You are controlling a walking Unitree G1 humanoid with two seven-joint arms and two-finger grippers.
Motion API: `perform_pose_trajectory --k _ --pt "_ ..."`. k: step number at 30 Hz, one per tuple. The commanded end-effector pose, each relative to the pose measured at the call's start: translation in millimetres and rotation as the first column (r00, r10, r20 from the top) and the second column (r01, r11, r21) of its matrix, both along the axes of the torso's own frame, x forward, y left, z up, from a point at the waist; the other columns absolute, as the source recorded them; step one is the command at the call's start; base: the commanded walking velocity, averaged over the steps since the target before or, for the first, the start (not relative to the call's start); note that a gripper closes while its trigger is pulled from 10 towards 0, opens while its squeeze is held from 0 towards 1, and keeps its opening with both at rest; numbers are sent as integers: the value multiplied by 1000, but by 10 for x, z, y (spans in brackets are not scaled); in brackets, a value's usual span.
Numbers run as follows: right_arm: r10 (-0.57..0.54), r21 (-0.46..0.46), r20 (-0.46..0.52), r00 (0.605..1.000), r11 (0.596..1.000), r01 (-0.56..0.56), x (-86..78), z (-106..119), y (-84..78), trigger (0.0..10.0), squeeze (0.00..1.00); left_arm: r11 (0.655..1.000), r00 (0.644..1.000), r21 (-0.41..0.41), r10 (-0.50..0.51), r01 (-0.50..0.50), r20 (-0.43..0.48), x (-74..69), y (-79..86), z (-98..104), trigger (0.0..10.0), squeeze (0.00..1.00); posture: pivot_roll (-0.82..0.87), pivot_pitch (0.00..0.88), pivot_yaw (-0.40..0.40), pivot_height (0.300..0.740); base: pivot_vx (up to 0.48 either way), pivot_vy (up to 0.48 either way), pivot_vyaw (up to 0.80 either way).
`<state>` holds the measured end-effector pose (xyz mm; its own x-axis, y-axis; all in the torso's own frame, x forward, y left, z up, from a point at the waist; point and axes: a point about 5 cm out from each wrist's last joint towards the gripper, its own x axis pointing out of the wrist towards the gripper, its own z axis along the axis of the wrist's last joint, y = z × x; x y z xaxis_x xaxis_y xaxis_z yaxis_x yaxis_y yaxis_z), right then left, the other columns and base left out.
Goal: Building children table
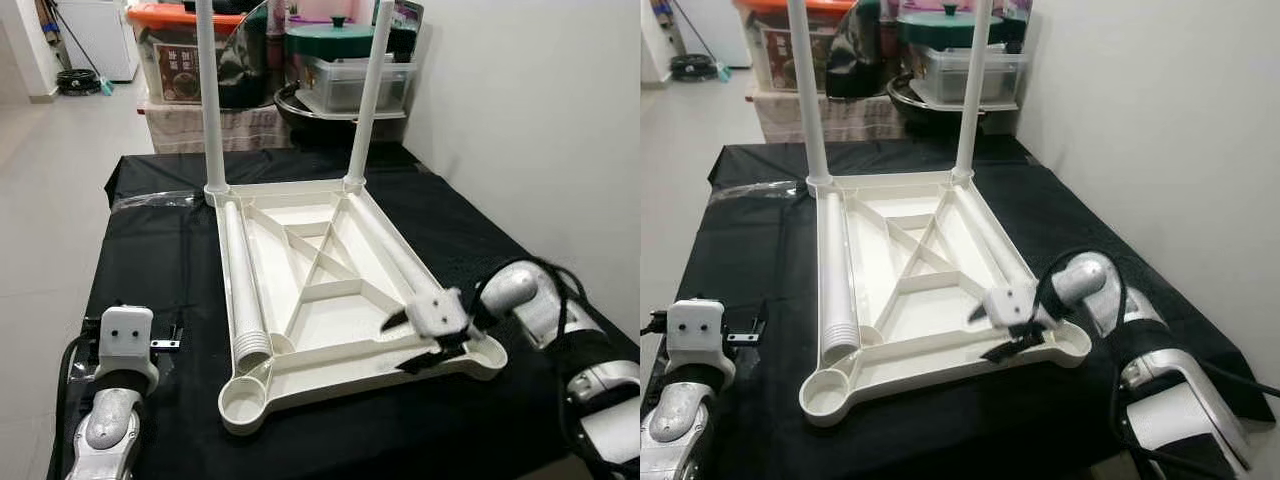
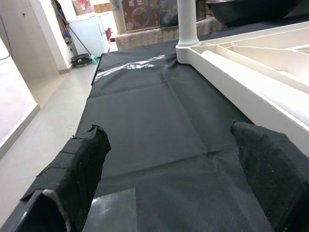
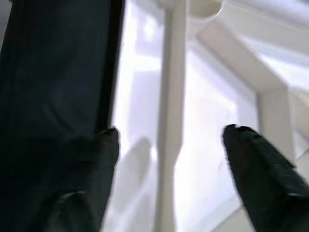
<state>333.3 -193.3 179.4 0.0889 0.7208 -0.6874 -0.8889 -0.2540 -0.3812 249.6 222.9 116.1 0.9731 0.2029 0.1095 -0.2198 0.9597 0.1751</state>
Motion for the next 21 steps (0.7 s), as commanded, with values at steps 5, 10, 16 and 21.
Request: perform_pose_trajectory --k 5,10,16,21 --pt "-26 171 -1 1000 985 26 62 384 3 10000 1000 1000 1000 3 -5 5 -7 -20 -19 -35 10000 0 40 0 -99 740 0 0 0" --pt "-86 328 27 996 942 72 141 570 78 10000 1000 1000 1000 1 -5 5 -6 -20 -24 -36 10000 0 37 0 -100 740 0 0 0" --pt "-584 700 -214 783 467 540 497 297 646 10000 0 1000 998 -13 -27 28 65 -19 -97 132 10000 0 56 0 -98 740 0 0 0" --pt "-621 690 -385 683 299 660 476 87 842 10000 0 999 995 34 -42 39 94 -16 -87 238 10000 0 58 0 -88 740 0 0 0"
